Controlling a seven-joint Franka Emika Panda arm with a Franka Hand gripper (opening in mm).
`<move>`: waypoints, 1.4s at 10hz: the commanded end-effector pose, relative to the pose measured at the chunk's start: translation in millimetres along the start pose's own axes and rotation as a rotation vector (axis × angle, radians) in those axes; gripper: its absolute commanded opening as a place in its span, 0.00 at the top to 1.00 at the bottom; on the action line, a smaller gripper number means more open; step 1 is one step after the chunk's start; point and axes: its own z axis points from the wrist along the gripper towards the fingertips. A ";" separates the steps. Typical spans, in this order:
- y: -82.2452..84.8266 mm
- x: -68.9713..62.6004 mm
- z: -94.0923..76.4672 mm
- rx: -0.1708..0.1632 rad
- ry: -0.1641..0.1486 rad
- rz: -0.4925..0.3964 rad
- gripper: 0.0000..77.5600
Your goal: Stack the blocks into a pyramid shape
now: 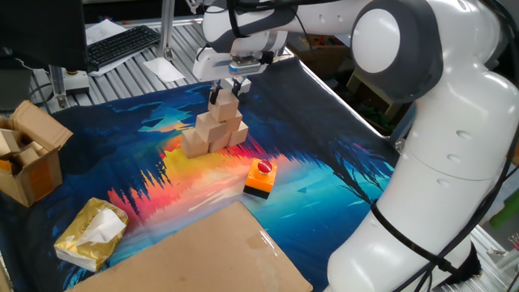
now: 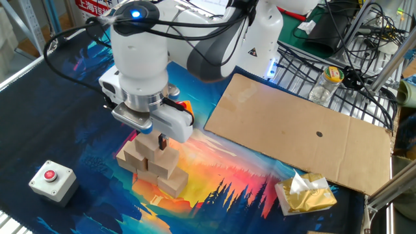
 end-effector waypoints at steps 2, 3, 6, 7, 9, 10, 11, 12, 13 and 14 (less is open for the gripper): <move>-0.3 -1.5 1.2 -0.002 -0.003 -0.001 0.98; -0.2 -1.6 1.5 -0.003 -0.003 -0.001 0.98; -0.1 -1.6 1.9 -0.002 0.001 -0.011 0.98; -0.1 -1.5 2.0 0.004 0.002 -0.007 0.98; -0.1 -1.5 2.0 0.009 0.007 -0.003 0.98; -0.1 -1.5 2.0 0.015 0.008 0.001 0.98; -0.1 -1.5 2.0 0.015 0.008 0.002 0.98; 0.1 -1.4 1.9 0.021 0.008 0.009 0.98; 0.1 -1.4 1.9 0.023 0.012 0.013 0.98; 0.1 -1.4 1.9 0.024 0.019 0.016 0.98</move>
